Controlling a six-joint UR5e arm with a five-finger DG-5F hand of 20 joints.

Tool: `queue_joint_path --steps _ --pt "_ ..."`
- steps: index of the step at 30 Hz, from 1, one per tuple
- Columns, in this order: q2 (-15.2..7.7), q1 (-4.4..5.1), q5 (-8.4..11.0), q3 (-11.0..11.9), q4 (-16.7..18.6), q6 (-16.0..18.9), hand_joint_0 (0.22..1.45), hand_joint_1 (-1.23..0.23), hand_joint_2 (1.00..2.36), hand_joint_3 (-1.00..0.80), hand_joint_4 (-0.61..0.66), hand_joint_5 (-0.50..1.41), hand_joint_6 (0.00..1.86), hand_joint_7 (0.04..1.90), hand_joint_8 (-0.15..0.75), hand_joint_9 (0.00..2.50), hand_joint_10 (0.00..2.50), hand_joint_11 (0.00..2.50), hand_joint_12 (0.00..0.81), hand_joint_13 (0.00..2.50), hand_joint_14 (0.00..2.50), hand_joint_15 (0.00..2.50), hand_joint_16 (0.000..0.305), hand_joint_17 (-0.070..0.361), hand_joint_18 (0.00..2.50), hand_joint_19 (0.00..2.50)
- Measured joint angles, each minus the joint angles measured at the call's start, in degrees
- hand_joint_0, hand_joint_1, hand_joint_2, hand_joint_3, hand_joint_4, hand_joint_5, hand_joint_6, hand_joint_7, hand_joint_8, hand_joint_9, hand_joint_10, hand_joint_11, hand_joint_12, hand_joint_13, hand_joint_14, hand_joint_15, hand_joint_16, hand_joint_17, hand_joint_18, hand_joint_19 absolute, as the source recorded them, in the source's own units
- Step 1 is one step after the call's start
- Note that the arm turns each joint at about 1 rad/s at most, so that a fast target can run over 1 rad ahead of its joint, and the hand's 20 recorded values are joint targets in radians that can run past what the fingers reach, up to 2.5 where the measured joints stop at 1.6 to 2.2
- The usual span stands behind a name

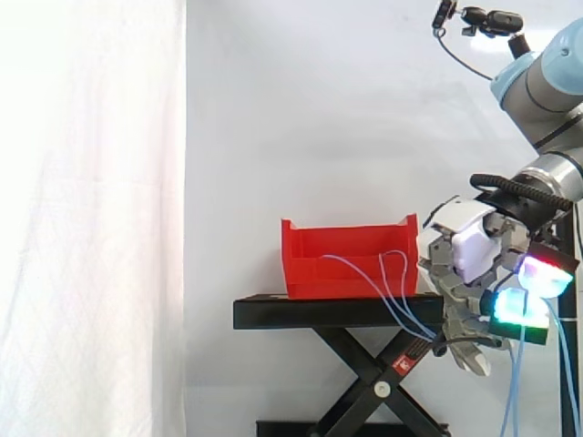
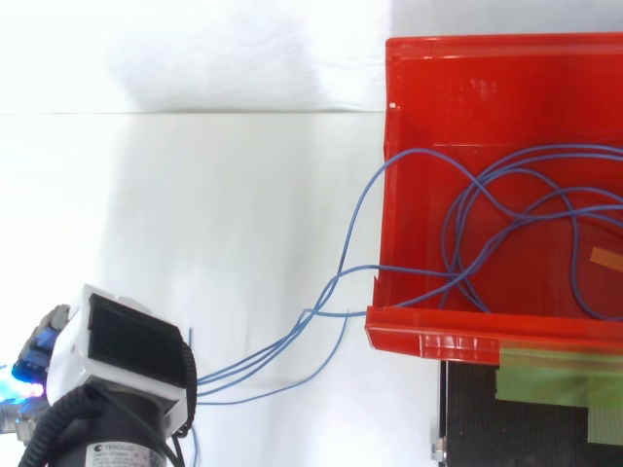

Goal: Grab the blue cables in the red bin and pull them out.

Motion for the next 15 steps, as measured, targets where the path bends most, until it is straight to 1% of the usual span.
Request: queue_joint_path --steps 7,15 --pt "0.0 0.00 0.00 0.0 -0.1 0.0 0.79 -1.03 1.00 -1.00 0.05 0.63 0.82 0.61 0.241 0.99 0.03 0.81 0.324 0.79 0.02 0.50 0.045 0.102 0.61 0.46" --pt "0.0 0.00 0.00 0.0 -0.1 0.0 0.76 -0.99 1.00 -1.00 0.02 0.71 0.73 0.65 0.244 1.00 0.03 0.81 0.325 0.80 0.02 0.49 0.046 0.103 0.61 0.47"
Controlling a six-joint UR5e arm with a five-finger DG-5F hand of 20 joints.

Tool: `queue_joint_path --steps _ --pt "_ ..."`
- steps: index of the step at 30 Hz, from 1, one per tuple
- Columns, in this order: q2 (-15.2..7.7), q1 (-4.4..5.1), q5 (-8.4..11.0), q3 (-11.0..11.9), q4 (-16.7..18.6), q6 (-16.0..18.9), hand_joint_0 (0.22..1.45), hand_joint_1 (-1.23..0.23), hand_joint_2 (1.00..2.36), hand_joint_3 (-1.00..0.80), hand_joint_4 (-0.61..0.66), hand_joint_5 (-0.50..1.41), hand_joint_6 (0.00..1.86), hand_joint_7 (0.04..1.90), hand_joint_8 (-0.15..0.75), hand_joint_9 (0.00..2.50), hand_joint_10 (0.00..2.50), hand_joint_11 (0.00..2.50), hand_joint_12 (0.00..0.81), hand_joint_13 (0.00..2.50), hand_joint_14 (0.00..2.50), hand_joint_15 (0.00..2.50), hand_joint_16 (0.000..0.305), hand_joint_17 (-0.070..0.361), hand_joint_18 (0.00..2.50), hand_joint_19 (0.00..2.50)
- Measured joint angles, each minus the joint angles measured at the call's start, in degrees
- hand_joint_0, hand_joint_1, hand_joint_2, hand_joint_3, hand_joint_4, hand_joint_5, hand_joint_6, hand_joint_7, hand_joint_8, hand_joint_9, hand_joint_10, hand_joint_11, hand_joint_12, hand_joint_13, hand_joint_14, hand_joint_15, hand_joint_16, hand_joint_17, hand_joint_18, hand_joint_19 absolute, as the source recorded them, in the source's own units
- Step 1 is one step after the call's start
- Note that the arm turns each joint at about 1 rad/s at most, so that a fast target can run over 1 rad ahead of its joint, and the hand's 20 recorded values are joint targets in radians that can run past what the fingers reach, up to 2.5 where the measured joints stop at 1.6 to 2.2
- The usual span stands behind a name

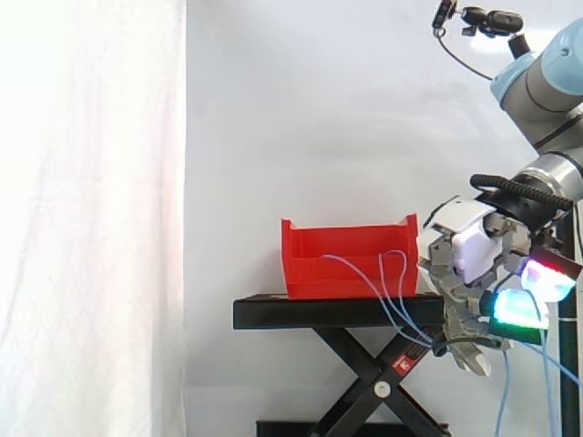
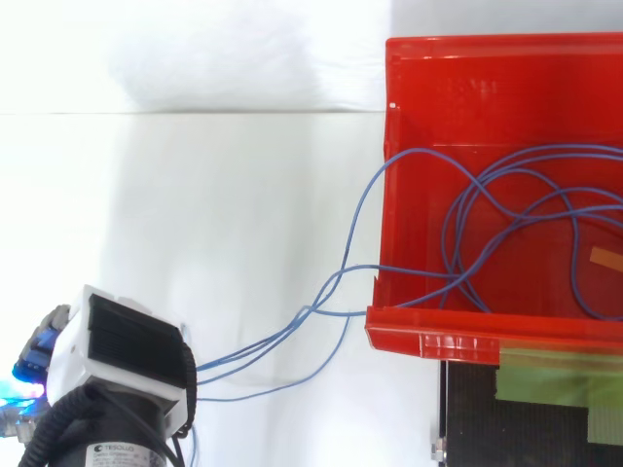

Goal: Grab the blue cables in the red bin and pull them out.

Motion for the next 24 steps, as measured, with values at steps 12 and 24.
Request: queue_joint_path --steps 12,24 --pt "0.0 0.00 0.04 0.0 0.0 0.0 0.73 -0.91 1.00 -1.00 0.04 0.82 0.08 0.85 0.244 1.01 0.03 0.81 0.328 0.80 0.02 0.50 0.047 0.106 0.62 0.47" --pt "0.0 0.00 0.08 0.0 -0.1 0.0 0.72 -0.86 1.00 -1.00 0.07 0.91 0.01 0.79 0.252 1.00 0.03 0.79 0.336 0.80 0.02 0.50 0.048 0.108 0.61 0.48"
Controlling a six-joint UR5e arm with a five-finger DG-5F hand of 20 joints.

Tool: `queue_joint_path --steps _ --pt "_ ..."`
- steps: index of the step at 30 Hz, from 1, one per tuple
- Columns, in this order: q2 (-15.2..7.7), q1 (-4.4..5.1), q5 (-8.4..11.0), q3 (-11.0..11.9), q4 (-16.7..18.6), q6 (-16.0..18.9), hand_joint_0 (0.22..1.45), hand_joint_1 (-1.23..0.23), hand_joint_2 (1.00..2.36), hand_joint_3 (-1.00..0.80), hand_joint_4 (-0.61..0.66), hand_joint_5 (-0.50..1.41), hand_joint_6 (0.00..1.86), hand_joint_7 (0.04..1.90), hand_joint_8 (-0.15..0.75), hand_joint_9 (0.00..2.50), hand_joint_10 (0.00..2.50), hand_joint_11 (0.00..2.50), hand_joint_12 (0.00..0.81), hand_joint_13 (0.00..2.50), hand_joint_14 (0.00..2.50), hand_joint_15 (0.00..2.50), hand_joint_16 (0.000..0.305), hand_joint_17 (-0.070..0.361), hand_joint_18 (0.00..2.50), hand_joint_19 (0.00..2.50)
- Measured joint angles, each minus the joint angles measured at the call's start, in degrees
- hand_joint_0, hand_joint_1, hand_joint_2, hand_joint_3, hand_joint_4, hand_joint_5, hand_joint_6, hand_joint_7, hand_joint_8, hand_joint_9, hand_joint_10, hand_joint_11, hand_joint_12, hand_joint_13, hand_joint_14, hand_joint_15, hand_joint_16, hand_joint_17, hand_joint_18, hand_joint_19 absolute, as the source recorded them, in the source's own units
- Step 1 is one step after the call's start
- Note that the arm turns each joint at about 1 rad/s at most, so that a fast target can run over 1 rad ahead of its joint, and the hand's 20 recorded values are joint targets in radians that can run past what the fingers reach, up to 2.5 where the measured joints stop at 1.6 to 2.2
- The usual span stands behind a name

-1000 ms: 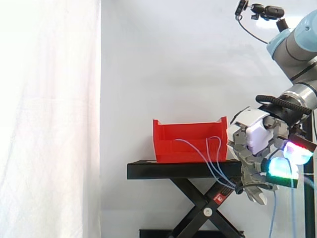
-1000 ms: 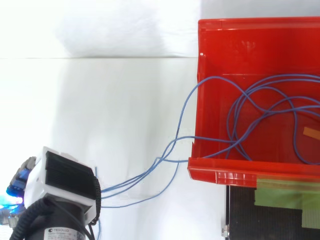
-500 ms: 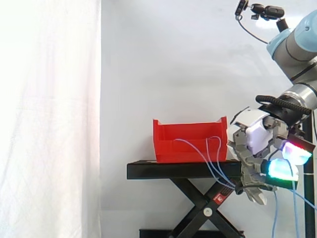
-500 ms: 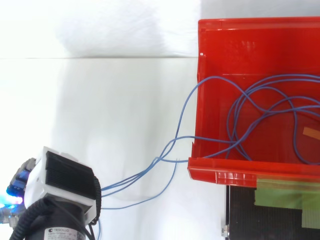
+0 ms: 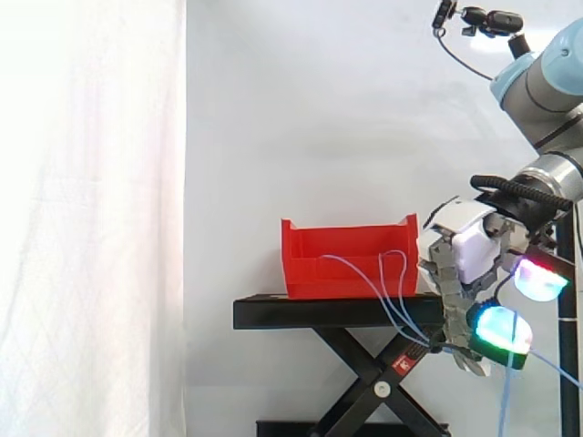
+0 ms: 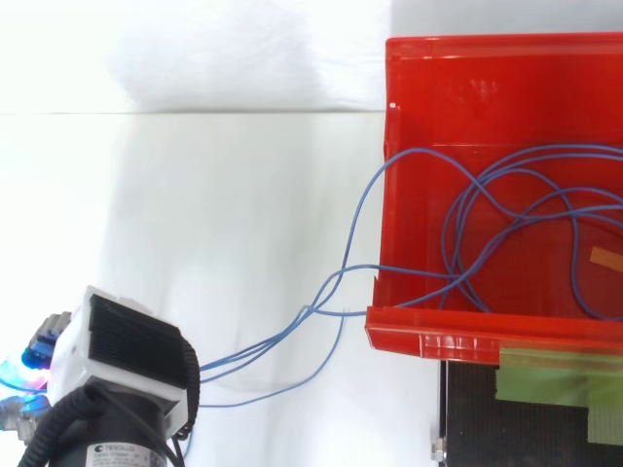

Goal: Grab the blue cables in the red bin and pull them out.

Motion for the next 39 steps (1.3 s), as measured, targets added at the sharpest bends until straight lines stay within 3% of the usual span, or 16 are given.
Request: queue_joint_path --steps 12,17,32,39 --pt "0.0 0.00 0.00 0.0 -0.1 0.0 0.74 -0.87 1.00 -1.00 0.04 1.07 0.00 0.99 0.242 1.04 0.03 0.80 0.325 0.80 0.02 0.50 0.046 0.103 0.60 0.48" --pt "0.0 0.00 0.00 0.0 -0.1 0.0 0.76 -0.88 1.00 -1.00 0.03 1.05 0.18 0.95 0.237 1.05 0.03 0.80 0.320 0.81 0.02 0.50 0.045 0.101 0.61 0.48" --pt "0.0 0.00 0.00 0.0 -0.2 0.4 0.87 -0.92 1.00 -1.00 -0.02 1.08 0.30 0.99 0.216 1.08 0.03 0.81 0.301 0.82 0.02 0.50 0.042 0.094 0.61 0.48" --pt "0.0 0.00 -0.06 0.0 -0.5 3.3 0.88 -0.92 1.00 -1.00 -0.01 1.06 0.38 0.95 0.219 1.09 0.03 0.81 0.302 0.83 0.02 0.50 0.042 0.094 0.62 0.48"
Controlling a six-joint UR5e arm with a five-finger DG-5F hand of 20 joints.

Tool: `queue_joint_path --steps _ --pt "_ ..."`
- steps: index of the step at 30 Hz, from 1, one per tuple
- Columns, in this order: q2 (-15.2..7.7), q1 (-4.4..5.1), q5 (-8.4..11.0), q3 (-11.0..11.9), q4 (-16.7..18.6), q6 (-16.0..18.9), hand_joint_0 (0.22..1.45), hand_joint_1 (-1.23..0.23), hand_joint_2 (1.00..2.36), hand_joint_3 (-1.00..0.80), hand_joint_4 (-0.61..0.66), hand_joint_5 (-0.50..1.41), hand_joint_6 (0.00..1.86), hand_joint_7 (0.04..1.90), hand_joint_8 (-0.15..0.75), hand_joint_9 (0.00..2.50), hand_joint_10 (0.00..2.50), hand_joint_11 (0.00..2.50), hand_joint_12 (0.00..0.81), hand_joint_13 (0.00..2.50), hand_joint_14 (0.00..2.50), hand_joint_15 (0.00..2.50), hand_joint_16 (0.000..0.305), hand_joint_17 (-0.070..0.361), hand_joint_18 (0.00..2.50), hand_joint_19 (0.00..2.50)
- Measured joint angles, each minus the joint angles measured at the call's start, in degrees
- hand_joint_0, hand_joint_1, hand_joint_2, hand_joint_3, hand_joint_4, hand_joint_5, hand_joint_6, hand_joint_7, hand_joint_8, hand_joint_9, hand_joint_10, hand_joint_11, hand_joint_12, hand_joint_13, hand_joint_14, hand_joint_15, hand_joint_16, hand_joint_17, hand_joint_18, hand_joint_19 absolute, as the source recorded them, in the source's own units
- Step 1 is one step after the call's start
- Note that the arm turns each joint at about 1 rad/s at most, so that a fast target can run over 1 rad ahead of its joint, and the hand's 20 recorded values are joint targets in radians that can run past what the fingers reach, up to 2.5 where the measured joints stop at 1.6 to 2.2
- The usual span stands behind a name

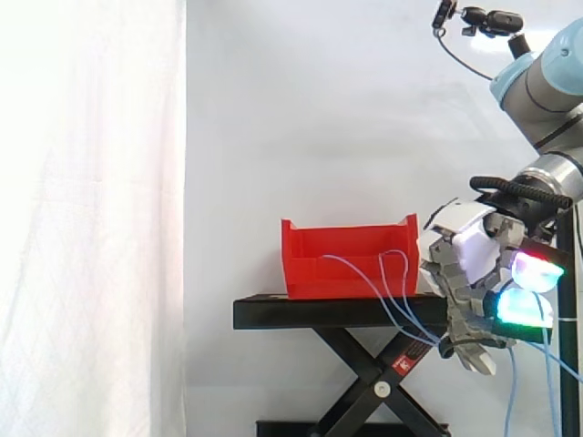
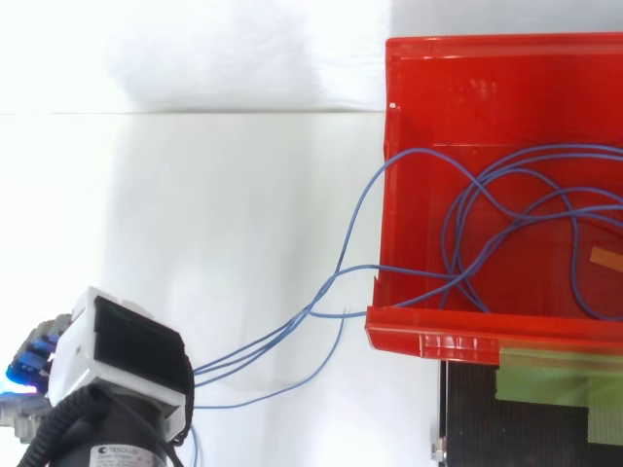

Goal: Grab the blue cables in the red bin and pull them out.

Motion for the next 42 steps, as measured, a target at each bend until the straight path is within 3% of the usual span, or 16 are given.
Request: queue_joint_path --steps 4,14,17,19,24,33,37,42 --pt "0.0 0.00 -0.08 0.0 -0.1 3.7 0.88 -0.93 1.00 -1.00 -0.01 1.06 0.41 0.92 0.220 1.09 0.03 0.81 0.301 0.83 0.02 0.50 0.042 0.094 0.62 0.48" --pt "0.0 0.49 1.31 0.0 0.6 17.7 0.88 -0.92 1.00 -1.00 -0.01 1.05 0.42 0.91 0.221 1.08 0.03 0.81 0.301 0.83 0.02 0.50 0.042 0.094 0.62 0.48" --pt "0.0 0.75 3.44 0.0 1.9 22.3 0.88 -0.92 1.00 -1.00 0.00 1.05 0.42 0.91 0.221 1.08 0.03 0.81 0.300 0.83 0.02 0.50 0.042 0.094 0.62 0.49" --pt "0.0 0.98 6.11 0.0 3.5 25.5 0.88 -0.92 1.00 -1.00 0.00 1.05 0.42 0.91 0.220 1.08 0.03 0.80 0.302 0.83 0.02 0.51 0.042 0.094 0.62 0.48" --pt "0.0 1.41 11.32 0.0 7.0 29.7 0.88 -0.92 1.00 -1.00 -0.01 1.05 0.42 0.91 0.222 1.08 0.03 0.80 0.301 0.83 0.02 0.51 0.042 0.094 0.62 0.48" --pt "0.0 2.62 21.95 -0.6 17.6 31.4 0.88 -0.92 1.00 -1.00 -0.01 1.05 0.41 0.91 0.217 1.08 0.03 0.80 0.301 0.83 0.02 0.51 0.042 0.094 0.62 0.48" --pt "0.0 3.03 24.41 -1.9 21.1 31.8 0.88 -0.92 1.00 -1.00 -0.01 1.05 0.41 0.91 0.222 1.08 0.03 0.81 0.300 0.83 0.02 0.50 0.042 0.094 0.62 0.48" --pt "-0.1 3.41 25.19 -3.4 24.1 32.5 0.88 -0.92 1.00 -1.00 -0.01 1.05 0.41 0.91 0.217 1.09 0.03 0.81 0.302 0.83 0.02 0.50 0.042 0.094 0.62 0.48"
